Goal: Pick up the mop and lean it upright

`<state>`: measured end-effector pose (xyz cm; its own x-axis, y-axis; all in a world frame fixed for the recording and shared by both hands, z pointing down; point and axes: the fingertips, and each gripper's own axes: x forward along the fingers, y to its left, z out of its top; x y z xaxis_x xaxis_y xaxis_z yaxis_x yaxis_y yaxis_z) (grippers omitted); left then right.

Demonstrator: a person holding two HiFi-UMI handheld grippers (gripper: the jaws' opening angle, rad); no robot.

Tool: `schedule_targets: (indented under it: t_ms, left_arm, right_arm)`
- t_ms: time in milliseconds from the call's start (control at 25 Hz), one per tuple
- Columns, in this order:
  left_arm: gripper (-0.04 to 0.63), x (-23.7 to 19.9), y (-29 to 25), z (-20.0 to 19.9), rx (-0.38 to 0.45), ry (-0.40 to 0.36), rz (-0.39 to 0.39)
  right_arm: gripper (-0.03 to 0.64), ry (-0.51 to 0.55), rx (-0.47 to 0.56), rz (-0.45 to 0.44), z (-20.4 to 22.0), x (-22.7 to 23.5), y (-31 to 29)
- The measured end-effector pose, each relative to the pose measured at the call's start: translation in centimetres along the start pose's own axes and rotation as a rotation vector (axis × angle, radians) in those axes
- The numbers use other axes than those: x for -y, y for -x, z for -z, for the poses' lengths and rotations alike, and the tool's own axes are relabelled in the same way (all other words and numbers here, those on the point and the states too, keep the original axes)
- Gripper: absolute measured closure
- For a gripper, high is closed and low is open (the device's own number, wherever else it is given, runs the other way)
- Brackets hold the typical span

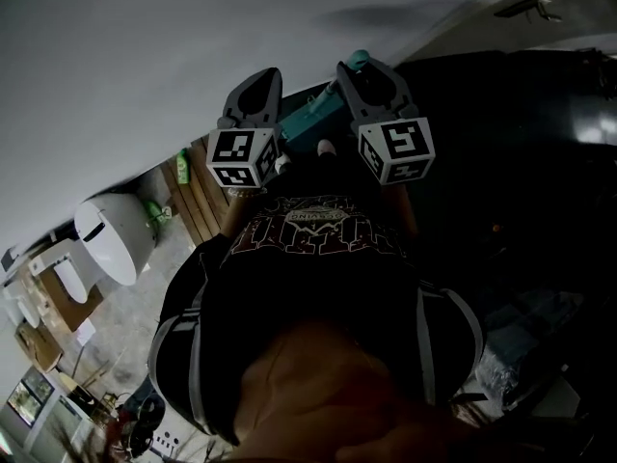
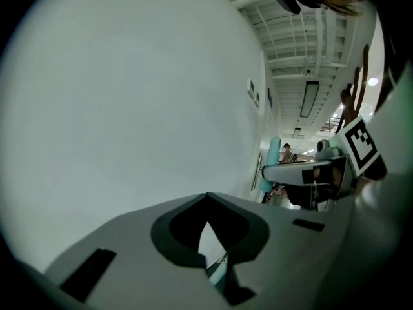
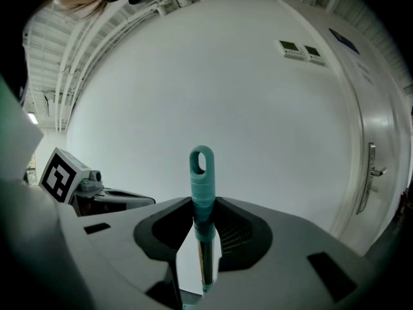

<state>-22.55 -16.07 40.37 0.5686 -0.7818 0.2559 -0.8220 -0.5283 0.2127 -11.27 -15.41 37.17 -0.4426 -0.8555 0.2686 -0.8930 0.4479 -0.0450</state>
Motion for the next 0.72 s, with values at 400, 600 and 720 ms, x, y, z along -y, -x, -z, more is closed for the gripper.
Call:
schedule_targets:
  t_ms: [400, 600, 720]
  left_arm:
    - [0.551, 1.4, -0.3, 0.4, -0.025, -0.031, 0.144]
    - [0.551, 2.6, -1.0, 0.8, -0.044, -0.054, 0.174]
    - [0.551, 4.0, -2.2, 0.4, -0.038, -0.064, 0.178]
  right_arm:
    - [0.5, -0.05, 0.022, 0.137, 0.8, 0.5, 1.3]
    - [0.5, -0.064, 0.027, 0.172, 1.2, 2.0, 2.4]
    - [0.5, -0.067, 0.027, 0.174, 1.3, 3.4, 3.2]
